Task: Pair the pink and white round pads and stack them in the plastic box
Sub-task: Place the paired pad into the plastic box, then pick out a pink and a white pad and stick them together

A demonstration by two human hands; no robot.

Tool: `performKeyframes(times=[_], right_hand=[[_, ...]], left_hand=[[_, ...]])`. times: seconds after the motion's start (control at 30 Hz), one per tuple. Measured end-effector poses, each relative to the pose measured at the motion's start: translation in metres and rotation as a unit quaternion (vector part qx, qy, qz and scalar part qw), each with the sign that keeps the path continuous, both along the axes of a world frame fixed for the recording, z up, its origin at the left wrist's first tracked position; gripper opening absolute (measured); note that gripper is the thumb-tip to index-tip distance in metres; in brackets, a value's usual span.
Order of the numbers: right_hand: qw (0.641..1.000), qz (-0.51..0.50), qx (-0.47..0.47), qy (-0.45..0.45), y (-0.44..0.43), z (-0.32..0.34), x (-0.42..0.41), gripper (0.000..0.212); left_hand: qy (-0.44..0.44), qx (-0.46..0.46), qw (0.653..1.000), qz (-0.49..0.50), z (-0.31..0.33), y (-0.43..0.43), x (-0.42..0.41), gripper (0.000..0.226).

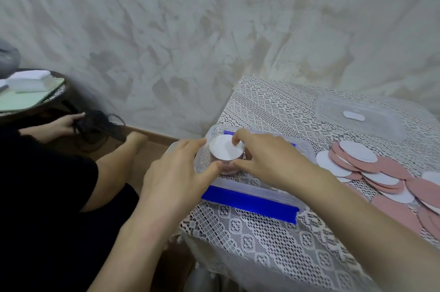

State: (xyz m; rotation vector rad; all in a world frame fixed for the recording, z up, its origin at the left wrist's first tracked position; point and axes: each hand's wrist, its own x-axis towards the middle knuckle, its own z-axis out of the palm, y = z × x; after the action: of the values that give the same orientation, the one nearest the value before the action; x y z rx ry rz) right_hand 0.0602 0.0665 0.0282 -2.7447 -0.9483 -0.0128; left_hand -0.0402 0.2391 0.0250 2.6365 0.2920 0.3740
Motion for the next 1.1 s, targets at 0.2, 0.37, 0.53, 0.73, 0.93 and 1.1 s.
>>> performKeyframes(times=[0.2, 0.37, 0.53, 0.73, 0.93, 1.1], right_hand=[[0.989, 0.010, -0.083, -0.123, -0.025, 0.014, -0.015, 0.041], [0.982, -0.012, -0.091, -0.167, -0.060, 0.029, -0.024, 0.037], [0.978, -0.071, -0.098, -0.169, -0.110, 0.035, -0.032, 0.042], [0.973, -0.165, -0.094, -0.127, -0.188, 0.037, -0.039, 0.037], [0.961, -0.254, -0.074, -0.079, -0.265, 0.010, -0.042, 0.040], [0.960, -0.272, -0.059, -0.029, -0.300, -0.025, -0.053, 0.044]], left_hand=[[-0.031, 0.148, 0.988, -0.009, 0.017, -0.008, 0.016, 0.043], [-0.059, 0.214, 0.972, -0.072, 0.025, -0.044, 0.037, 0.040], [-0.084, 0.233, 0.962, -0.116, 0.022, -0.090, 0.057, 0.042], [-0.101, 0.223, 0.953, -0.179, 0.019, -0.161, 0.068, 0.046], [-0.108, 0.233, 0.939, -0.228, -0.002, -0.229, 0.071, 0.043], [-0.065, 0.248, 0.935, -0.247, -0.035, -0.255, 0.062, 0.040]])
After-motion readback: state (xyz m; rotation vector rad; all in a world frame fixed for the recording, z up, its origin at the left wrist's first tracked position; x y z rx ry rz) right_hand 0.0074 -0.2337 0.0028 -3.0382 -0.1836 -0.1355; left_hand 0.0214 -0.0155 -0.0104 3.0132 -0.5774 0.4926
